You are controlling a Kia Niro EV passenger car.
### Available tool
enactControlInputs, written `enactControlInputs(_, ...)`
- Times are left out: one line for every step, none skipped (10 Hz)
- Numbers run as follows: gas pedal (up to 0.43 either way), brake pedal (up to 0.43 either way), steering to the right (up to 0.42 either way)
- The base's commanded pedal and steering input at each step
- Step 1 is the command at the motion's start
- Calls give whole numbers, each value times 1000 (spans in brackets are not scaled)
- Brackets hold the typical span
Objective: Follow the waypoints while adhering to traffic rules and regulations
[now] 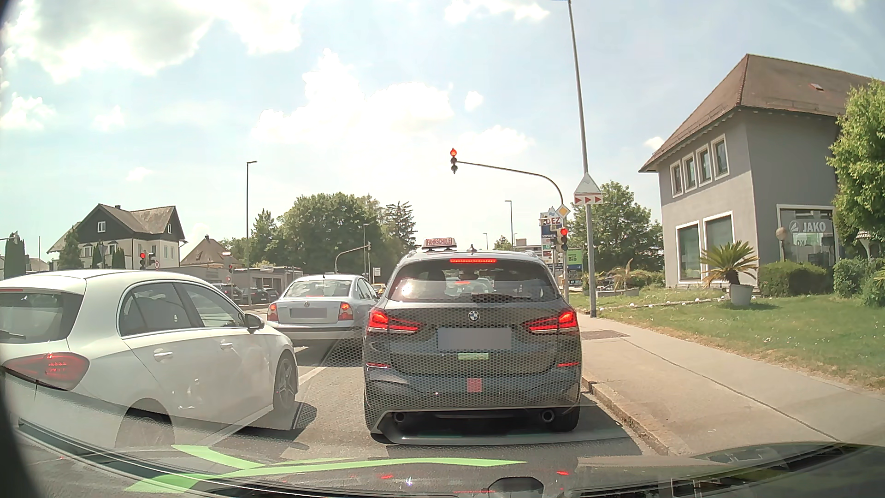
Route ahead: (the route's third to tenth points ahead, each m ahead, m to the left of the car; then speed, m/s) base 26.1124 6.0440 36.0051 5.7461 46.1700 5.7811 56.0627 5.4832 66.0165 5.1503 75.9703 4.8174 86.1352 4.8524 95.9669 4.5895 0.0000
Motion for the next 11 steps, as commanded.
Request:
enactControlInputs(0, 232, 0)
enactControlInputs(0, 232, 0)
enactControlInputs(0, 232, 0)
enactControlInputs(0, 232, 0)
enactControlInputs(0, 232, 0)
enactControlInputs(0, 232, 0)
enactControlInputs(0, 232, 0)
enactControlInputs(0, 232, 0)
enactControlInputs(0, 232, 0)
enactControlInputs(0, 232, 0)
enactControlInputs(0, 232, 0)
